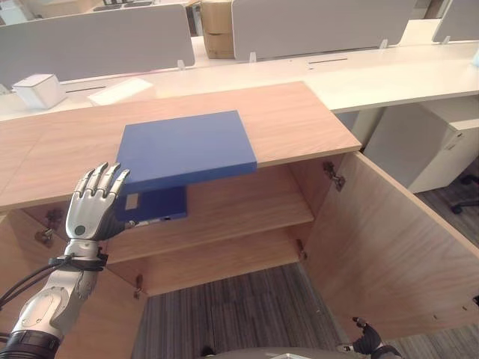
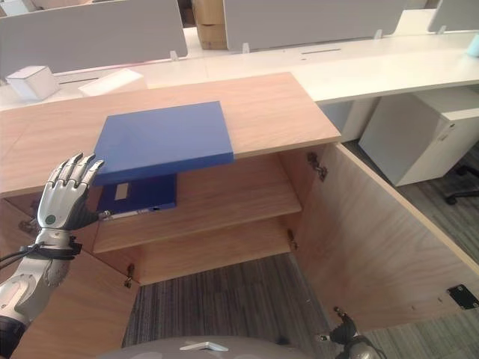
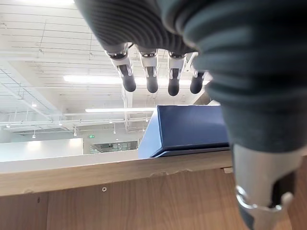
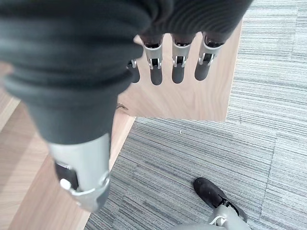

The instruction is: Put the empty folder in the office cabinet

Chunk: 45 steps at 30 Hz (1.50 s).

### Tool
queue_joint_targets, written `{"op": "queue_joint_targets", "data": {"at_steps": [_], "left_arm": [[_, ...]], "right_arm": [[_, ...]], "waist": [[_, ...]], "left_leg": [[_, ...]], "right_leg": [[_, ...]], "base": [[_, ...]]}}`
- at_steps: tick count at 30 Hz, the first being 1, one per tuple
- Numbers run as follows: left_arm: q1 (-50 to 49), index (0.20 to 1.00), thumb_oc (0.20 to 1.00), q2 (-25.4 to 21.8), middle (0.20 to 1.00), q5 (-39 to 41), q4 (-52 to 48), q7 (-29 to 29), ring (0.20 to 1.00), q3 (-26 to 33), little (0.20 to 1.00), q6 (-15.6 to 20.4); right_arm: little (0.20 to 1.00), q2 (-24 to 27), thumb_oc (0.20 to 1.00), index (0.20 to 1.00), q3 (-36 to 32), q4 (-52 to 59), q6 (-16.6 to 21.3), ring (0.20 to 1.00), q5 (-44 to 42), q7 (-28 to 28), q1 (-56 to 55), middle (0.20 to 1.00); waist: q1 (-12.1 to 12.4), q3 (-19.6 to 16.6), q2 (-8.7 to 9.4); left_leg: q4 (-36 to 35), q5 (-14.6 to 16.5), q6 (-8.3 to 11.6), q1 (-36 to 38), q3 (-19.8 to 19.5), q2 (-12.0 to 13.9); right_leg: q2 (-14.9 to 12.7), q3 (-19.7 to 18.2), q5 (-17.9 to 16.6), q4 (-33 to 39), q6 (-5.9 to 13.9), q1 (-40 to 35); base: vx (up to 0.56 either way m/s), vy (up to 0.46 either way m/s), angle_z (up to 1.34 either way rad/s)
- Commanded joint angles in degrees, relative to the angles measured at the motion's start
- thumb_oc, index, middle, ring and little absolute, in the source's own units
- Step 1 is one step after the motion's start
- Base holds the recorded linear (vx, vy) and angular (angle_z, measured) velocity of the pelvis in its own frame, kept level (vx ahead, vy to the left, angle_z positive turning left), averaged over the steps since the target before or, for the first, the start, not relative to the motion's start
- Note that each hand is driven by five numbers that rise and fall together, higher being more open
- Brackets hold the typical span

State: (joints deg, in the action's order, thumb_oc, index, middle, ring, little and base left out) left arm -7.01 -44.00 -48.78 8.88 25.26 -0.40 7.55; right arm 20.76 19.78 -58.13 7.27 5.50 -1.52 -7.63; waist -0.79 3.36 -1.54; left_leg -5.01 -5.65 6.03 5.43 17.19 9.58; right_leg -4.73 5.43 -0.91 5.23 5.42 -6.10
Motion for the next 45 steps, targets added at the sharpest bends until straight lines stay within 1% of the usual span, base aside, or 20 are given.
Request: {"op": "queue_joint_targets", "data": {"at_steps": [1,7,13,14,16,17,19,20,21,23,25,27,33,45], "left_arm": [[2.1,1.0,1.0,-4.0,1.0,-1.5,0.1,3.0,1.0,1.7,1.0,-0.8],[1.5,1.0,1.0,-4.0,1.0,-1.9,-1.3,3.5,1.0,2.4,1.0,-0.8],[2.3,1.0,1.0,-3.6,1.0,-1.8,0.1,3.1,1.0,0.3,1.0,-0.8],[3.1,1.0,1.0,-3.5,1.0,-1.8,0.7,2.8,1.0,-0.8,1.0,-0.7],[3.3,1.0,1.0,-3.5,1.0,-1.8,0.9,2.8,1.0,-1.0,1.0,-0.7],[4.4,1.0,1.0,-3.4,1.0,-1.9,2.0,2.6,1.0,-2.5,1.0,-0.7],[4.4,1.0,1.0,-3.4,1.0,-1.9,2.0,2.6,1.0,-2.5,1.0,-0.7],[5.4,1.0,1.0,-3.2,1.0,-1.9,3.3,2.5,1.0,-3.8,1.0,-0.9],[5.4,1.0,1.0,-3.2,1.0,-1.9,3.3,2.5,1.0,-3.8,1.0,-0.9],[8.4,1.0,1.0,-2.9,1.0,-2.2,6.2,2.6,1.0,-7.0,1.0,-1.7],[9.7,1.0,1.0,-3.1,1.0,-2.7,6.8,2.7,1.0,-8.1,1.0,-1.9],[9.9,1.0,1.0,-3.1,1.0,-2.7,6.9,2.8,1.0,-8.2,1.0,-2.0],[12.6,1.0,1.0,-3.0,1.0,-3.3,9.9,3.6,1.0,-10.4,1.0,-3.2],[16.4,1.0,1.0,-3.0,1.0,-3.7,11.8,5.5,1.0,-12.0,1.0,-4.9]], "right_arm": [[1.0,-0.1,1.0,1.0,0.6,0.7,1.6,1.0,-1.4,1.5,3.2,1.0],[1.0,-0.6,1.0,1.0,0.5,0.1,1.6,1.0,-1.6,1.4,3.0,1.0],[1.0,-0.4,1.0,1.0,1.0,0.3,1.7,1.0,-1.7,1.5,3.4,1.0],[1.0,-0.3,1.0,1.0,1.2,0.8,1.8,1.0,-1.7,1.6,3.3,1.0],[1.0,-0.3,1.0,1.0,1.1,0.8,1.8,1.0,-1.7,1.6,3.3,1.0],[1.0,-0.1,1.0,1.0,1.2,1.1,1.8,1.0,-1.7,1.7,3.3,1.0],[1.0,-0.1,1.0,1.0,1.2,1.1,1.8,1.0,-1.7,1.7,3.3,1.0],[1.0,0.0,1.0,1.0,1.2,1.4,1.8,1.0,-1.8,1.7,3.3,1.0],[1.0,0.0,1.0,1.0,1.2,1.4,1.8,1.0,-1.8,1.7,3.3,1.0],[1.0,0.3,1.0,1.0,1.3,1.9,1.8,1.0,-1.6,2.0,3.2,1.0],[1.0,0.3,1.0,1.0,1.4,1.8,1.9,1.0,-1.6,2.1,3.1,1.0],[1.0,0.3,1.0,1.0,1.3,1.8,1.9,1.0,-1.6,2.1,3.1,1.0],[1.0,0.3,1.0,1.0,1.6,1.5,2.0,1.0,-1.7,2.3,2.9,1.0],[1.0,0.0,1.0,1.0,2.3,0.6,2.2,1.0,-1.7,2.6,3.0,1.0]], "waist": [[0.2,-1.4,1.29],[0.3,-1.5,1.49],[0.0,-1.7,1.63],[-0.3,-1.7,1.7],[-0.2,-1.7,1.67],[-0.6,-1.7,1.73],[-0.6,-1.7,1.73],[-0.9,-1.7,1.77],[-0.9,-1.7,1.77],[-1.7,-1.8,1.75],[-2.1,-1.8,1.71],[-2.0,-1.8,1.7],[-2.8,-2.0,1.65],[-3.4,-2.4,1.79]], "left_leg": [[0.0,1.0,3.03,-1.2,-3.1,2.4],[0.0,1.3,2.92,-0.8,-2.8,2.2],[0.0,1.4,2.92,-0.5,-2.8,2.3],[0.0,1.5,2.92,-0.4,-2.6,2.4],[0.0,1.5,2.92,-0.4,-2.6,2.4],[0.0,1.6,2.93,-0.3,-2.3,2.4],[0.0,1.6,2.93,-0.3,-2.3,2.4],[0.0,1.7,2.92,-0.1,-2.0,2.5],[0.0,1.7,2.92,-0.1,-2.0,2.5],[0.0,1.9,2.93,0.3,-1.5,2.6],[0.0,2.0,2.93,0.5,-1.1,2.6],[0.0,2.0,2.93,0.5,-1.1,2.6],[0.0,2.2,2.9,0.8,-0.5,2.6],[0.0,2.7,2.89,1.5,0.0,2.5]], "right_leg": [[-3.2,-0.6,0.7,-0.2,3.4,-1.8],[-3.3,-1.1,0.5,-0.2,3.49,-1.8],[-3.2,-1.1,0.6,-0.2,3.4,-2.1],[-3.1,-1.2,0.6,-0.2,3.41,-2.0],[-3.1,-1.3,0.6,-0.2,3.41,-2.0],[-3.0,-1.6,0.6,-0.2,3.41,-1.9],[-3.0,-1.6,0.6,-0.2,3.41,-1.9],[-2.9,-2.0,0.6,-0.2,3.41,-1.8],[-2.9,-2.0,0.6,-0.2,3.41,-1.8],[-2.9,-2.6,0.5,-0.2,3.52,-1.7],[-2.9,-3.0,0.4,-0.2,3.55,-1.6],[-2.8,-3.0,0.4,-0.2,3.55,-1.6],[-2.7,-3.5,0.3,-0.2,3.61,-1.5],[-2.8,-4.1,0.2,-0.2,3.68,-1.6]], "base": [[0.0,0.0,0.0],[0.01,0.004,-0.06],[0.01,-0.001,-0.05],[0.0,0.0,0.0],[0.0,0.0,0.0],[0.0,0.0,0.0],[0.0,0.0,0.0],[0.0,0.0,0.0],[0.02,-0.016,-0.05],[0.03,-0.01,-0.12],[0.02,-0.004,-0.18],[0.01,-0.001,-0.09],[0.01,-0.003,-0.03],[0.01,-0.001,-0.03]]}}
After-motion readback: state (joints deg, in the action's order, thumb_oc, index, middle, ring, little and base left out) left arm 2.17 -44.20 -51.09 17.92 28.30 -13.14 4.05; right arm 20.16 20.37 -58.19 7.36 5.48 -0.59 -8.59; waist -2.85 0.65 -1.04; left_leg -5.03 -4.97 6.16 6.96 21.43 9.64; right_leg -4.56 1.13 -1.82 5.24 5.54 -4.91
